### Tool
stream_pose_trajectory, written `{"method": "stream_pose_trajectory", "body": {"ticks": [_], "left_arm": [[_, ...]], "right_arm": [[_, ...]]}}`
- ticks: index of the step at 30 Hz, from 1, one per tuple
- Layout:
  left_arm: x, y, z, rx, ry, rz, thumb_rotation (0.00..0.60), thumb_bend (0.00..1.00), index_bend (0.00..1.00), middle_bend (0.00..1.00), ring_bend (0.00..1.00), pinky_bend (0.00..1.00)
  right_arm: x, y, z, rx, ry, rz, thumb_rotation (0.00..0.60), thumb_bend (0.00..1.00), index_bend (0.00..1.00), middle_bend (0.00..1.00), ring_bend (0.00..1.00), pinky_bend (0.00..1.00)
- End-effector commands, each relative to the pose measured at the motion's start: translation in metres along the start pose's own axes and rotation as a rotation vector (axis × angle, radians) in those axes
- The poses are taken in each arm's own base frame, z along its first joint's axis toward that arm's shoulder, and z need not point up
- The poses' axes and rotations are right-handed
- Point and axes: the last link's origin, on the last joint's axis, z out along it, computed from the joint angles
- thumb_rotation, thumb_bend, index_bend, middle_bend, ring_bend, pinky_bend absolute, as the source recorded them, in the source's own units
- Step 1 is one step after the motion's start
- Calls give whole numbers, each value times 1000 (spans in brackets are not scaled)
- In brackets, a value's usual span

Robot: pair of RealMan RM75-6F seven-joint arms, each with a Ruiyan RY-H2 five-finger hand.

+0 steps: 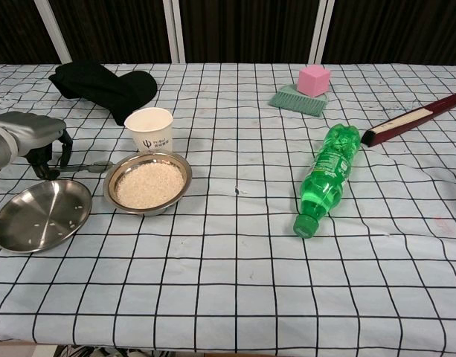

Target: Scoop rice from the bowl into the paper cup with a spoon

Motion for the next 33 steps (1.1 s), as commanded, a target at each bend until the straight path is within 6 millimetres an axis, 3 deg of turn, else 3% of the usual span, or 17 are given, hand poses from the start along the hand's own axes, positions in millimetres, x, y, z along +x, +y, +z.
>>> {"method": "stream_pose_trajectory", "body": {"ticks": [1,19,33], "left_arm": [[0,0,0,1,0,-1,600,387,534,1000,1000,1000],[2,0,-1,-6,14,6,600,437,566,1000,1000,1000],[22,-8,-6,-12,114,2,600,467,614,1000,1000,1000]], "right_arm": [[0,0,0,1,0,-2,600,227,0,0,0,188],[0,0,0,0,0,-1,600,228,0,0,0,187],[0,0,-1,0,-1,2,600,228,0,0,0,187]]}}
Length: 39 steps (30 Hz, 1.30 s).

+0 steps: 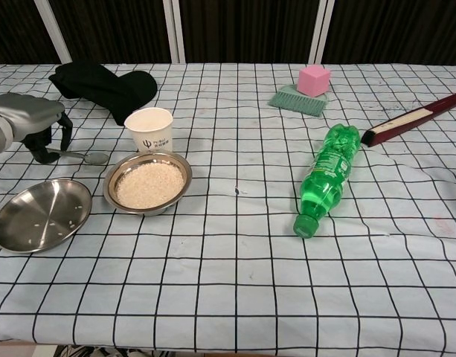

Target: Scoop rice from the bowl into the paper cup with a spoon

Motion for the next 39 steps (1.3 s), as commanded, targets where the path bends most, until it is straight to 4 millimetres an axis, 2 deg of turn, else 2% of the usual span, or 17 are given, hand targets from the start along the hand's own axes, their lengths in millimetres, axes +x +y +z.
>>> {"method": "stream_pose_trajectory", "body": {"ticks": [1,10,19,28,29,39], "left_arm": [[5,-3,-1,-1,19,2,600,471,621,1000,1000,1000],[32,-5,-12,-32,91,44,600,510,720,1000,1000,1000],[56,6,-26,-82,144,156,600,511,752,1000,1000,1000],[71,33,-33,-147,190,336,600,512,754,1000,1000,1000],[70,41,-35,-161,189,394,600,512,755,1000,1000,1000],[71,69,-40,-156,165,605,600,512,761,1000,1000,1000]], "right_arm": [[0,0,0,-1,-2,0,600,228,0,0,0,187],[0,0,0,-3,0,8,600,228,0,0,0,187],[1,0,0,-12,0,23,600,228,0,0,0,187],[2,0,0,-18,1,40,600,228,0,0,0,187],[2,1,0,-21,1,45,600,228,0,0,0,187],[3,2,1,-31,-4,67,600,228,0,0,0,187]]}}
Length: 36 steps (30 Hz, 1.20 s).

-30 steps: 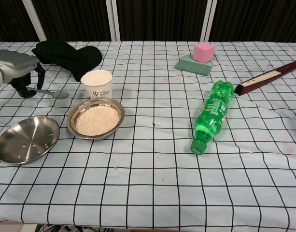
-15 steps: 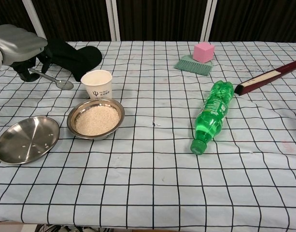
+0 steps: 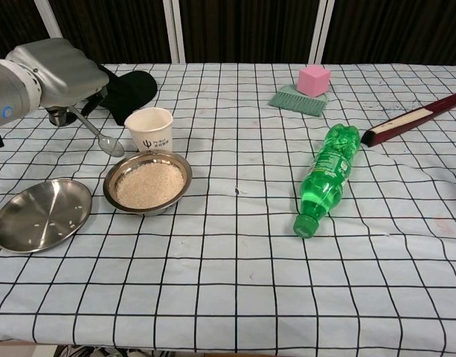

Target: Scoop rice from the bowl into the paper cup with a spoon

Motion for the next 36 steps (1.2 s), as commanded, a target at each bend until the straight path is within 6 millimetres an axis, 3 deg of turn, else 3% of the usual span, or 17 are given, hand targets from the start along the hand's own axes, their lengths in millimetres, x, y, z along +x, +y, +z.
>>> {"method": "stream_pose_trajectory", "body": {"ticks": [1,10,36], "left_arm": [[10,12,-1,-16,2,66,600,512,761,1000,1000,1000],[21,26,-6,-62,80,194,600,512,762,1000,1000,1000],[12,62,-12,-58,117,370,600,514,773,1000,1000,1000]], "right_arm": [[0,0,0,-2,-1,4,600,228,0,0,0,187],[0,0,0,-3,-3,10,600,228,0,0,0,187],[1,0,-1,-3,-3,20,600,228,0,0,0,187]]}}
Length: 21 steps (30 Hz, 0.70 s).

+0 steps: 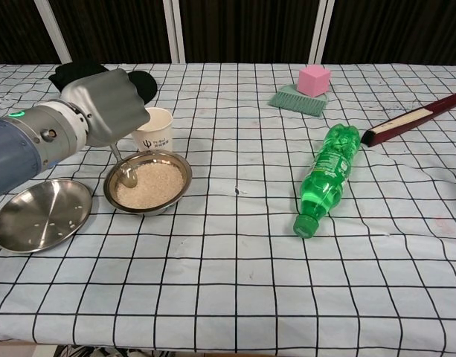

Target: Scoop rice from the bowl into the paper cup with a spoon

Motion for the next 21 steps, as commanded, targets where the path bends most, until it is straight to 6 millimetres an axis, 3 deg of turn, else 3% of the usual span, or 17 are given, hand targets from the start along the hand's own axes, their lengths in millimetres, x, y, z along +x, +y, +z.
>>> {"method": "stream_pose_trajectory", "body": {"ticks": [1,12,21], "left_arm": [[3,5,0,1,4,15,600,514,774,1000,1000,1000],[9,20,-3,-12,-3,28,600,515,774,1000,1000,1000],[16,8,-1,17,19,19,600,514,774,1000,1000,1000]], "right_arm": [[0,0,0,0,1,1,600,228,0,0,0,187],[1,0,0,-2,1,7,600,229,0,0,0,187],[0,0,-1,-1,-1,8,600,228,0,0,0,187]]}}
